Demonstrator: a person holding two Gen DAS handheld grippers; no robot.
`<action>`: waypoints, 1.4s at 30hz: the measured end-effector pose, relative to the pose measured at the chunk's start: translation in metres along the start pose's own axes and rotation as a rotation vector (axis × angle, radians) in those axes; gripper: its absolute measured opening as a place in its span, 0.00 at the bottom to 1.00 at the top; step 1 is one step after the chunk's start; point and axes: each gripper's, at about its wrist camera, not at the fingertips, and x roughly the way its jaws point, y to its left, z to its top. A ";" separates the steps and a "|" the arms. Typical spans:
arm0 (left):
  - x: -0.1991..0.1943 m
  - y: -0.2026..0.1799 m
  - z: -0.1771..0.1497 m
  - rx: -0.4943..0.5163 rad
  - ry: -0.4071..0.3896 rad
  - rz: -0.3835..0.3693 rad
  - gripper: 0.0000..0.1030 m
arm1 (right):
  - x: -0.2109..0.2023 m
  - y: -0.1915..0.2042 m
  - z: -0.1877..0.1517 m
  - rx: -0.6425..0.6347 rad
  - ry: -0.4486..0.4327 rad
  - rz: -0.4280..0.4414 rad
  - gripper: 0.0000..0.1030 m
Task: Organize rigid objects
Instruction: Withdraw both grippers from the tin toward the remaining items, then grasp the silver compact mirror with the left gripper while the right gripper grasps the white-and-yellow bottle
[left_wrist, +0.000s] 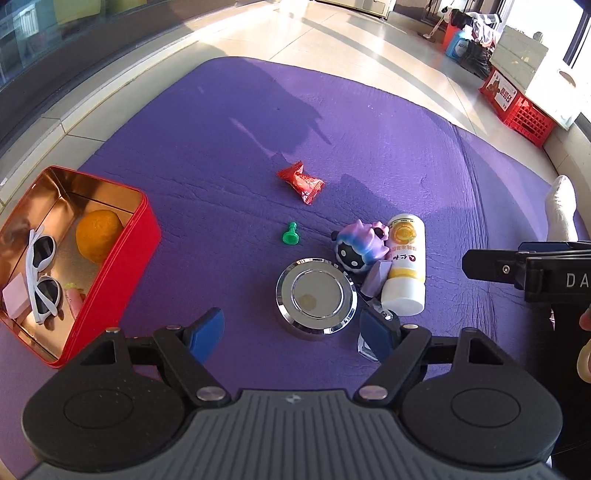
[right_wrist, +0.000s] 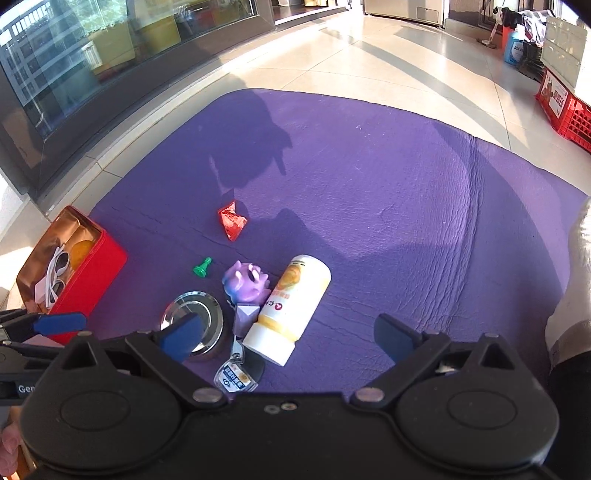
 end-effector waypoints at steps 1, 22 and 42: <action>0.006 -0.002 -0.002 0.007 0.005 0.000 0.78 | 0.005 -0.005 0.001 0.009 0.012 -0.007 0.93; 0.082 -0.019 -0.011 0.100 0.041 -0.009 0.78 | 0.089 -0.020 0.014 0.155 0.125 0.001 0.75; 0.088 -0.023 -0.005 0.142 0.015 0.014 0.75 | 0.104 -0.016 0.011 0.299 0.157 0.012 0.45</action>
